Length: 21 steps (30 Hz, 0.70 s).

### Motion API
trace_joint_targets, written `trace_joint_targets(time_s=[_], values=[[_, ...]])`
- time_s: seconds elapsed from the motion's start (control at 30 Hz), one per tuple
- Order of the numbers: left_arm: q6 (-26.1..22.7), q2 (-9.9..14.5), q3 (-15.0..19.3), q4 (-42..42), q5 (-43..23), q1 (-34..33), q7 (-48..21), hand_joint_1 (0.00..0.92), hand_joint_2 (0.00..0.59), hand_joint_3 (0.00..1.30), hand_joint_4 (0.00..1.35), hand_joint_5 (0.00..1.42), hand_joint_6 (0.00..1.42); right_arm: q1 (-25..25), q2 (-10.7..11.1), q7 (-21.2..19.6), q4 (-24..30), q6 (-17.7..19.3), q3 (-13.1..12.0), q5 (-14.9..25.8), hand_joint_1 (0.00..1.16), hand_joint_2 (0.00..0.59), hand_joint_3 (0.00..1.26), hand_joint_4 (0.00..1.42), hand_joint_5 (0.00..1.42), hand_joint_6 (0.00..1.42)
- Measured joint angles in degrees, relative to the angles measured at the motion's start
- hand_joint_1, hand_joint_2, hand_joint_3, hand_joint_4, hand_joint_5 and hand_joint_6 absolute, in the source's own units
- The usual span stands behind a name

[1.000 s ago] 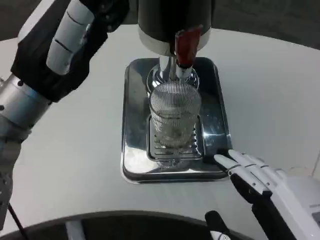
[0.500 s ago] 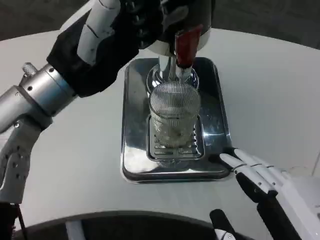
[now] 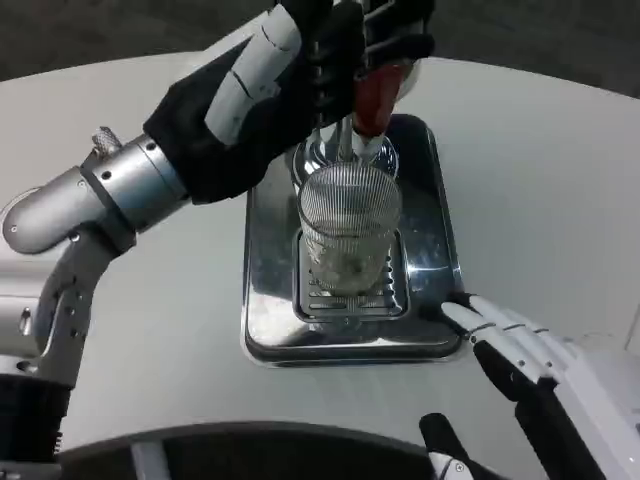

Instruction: Grasp the cup under the faucet to collect the drink, then remove the cup.

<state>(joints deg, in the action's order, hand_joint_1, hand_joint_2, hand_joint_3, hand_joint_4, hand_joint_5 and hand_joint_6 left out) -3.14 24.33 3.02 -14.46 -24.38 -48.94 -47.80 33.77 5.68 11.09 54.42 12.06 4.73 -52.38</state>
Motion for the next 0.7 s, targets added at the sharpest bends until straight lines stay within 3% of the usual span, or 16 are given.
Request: trace_joint_targets(time_s=[0.4, 0.7], values=[[1.4, -0.1, 0.1, -0.2, 1.9, 0.1, -1.6, 0.0, 0.103, 0.0, 0.0, 0.07, 0.02, -0.4, -0.6, 0.0, 0.0, -0.2, 0.5, -0.2, 0.51, 0.485, 0.2, 0.13, 0.16, 0.26], [9.2, 3.4, -1.7, 0.8, 7.6, 0.3, -4.1, 0.0, 0.099, 0.0, 0.0, 0.03, 0.0, -0.5, -0.6, 0.0, 0.0, -0.7, 0.9, -0.4, 0.51, 0.485, 0.2, 0.13, 0.16, 0.26]])
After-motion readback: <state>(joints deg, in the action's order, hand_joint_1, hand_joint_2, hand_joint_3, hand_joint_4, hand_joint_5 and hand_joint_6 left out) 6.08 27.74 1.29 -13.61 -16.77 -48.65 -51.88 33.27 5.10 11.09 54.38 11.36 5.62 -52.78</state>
